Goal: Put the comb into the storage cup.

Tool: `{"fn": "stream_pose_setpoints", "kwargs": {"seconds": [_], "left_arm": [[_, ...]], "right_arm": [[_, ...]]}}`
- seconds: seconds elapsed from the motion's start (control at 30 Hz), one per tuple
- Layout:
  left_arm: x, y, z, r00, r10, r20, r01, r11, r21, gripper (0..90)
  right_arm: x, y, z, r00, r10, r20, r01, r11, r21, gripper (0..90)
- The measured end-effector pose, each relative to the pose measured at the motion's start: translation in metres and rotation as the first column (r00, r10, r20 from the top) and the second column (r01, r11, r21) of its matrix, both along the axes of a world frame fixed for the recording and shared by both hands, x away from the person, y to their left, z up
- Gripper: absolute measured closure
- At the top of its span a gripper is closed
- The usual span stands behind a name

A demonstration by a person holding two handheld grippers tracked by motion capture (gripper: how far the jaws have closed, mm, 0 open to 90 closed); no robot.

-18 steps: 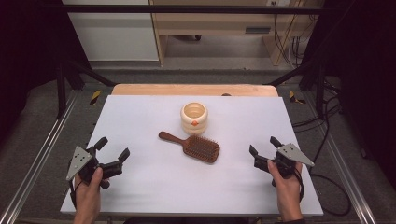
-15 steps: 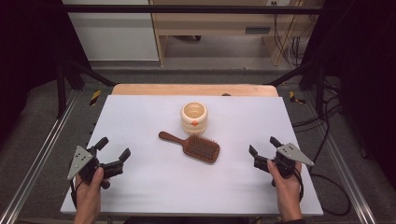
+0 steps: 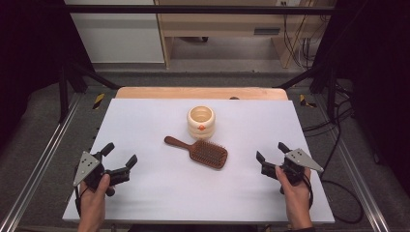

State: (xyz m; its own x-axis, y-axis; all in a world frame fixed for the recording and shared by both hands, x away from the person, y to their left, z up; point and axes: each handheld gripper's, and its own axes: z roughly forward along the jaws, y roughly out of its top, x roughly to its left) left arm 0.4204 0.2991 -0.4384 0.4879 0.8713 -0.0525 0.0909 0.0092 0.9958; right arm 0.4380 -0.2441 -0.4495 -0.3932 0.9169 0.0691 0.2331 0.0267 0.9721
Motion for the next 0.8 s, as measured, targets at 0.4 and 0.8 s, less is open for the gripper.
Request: {"fn": "stream_pose_setpoints", "kwargs": {"seconds": [0.4,0.8], "left_arm": [[0.001,-0.004,-0.001,0.9999,-0.016,-0.005,0.016,0.9998,0.012,2.3],[0.001,-0.005,-0.001,0.9998,-0.018,-0.012,0.019,0.9997,0.019,2.4]], "right_arm": [[0.0,0.007,0.0,0.9997,0.02,-0.015,-0.02,1.0,-0.007,10.0],[0.001,0.013,-0.001,0.9987,0.042,-0.03,-0.042,0.999,-0.012,10.0]]}}
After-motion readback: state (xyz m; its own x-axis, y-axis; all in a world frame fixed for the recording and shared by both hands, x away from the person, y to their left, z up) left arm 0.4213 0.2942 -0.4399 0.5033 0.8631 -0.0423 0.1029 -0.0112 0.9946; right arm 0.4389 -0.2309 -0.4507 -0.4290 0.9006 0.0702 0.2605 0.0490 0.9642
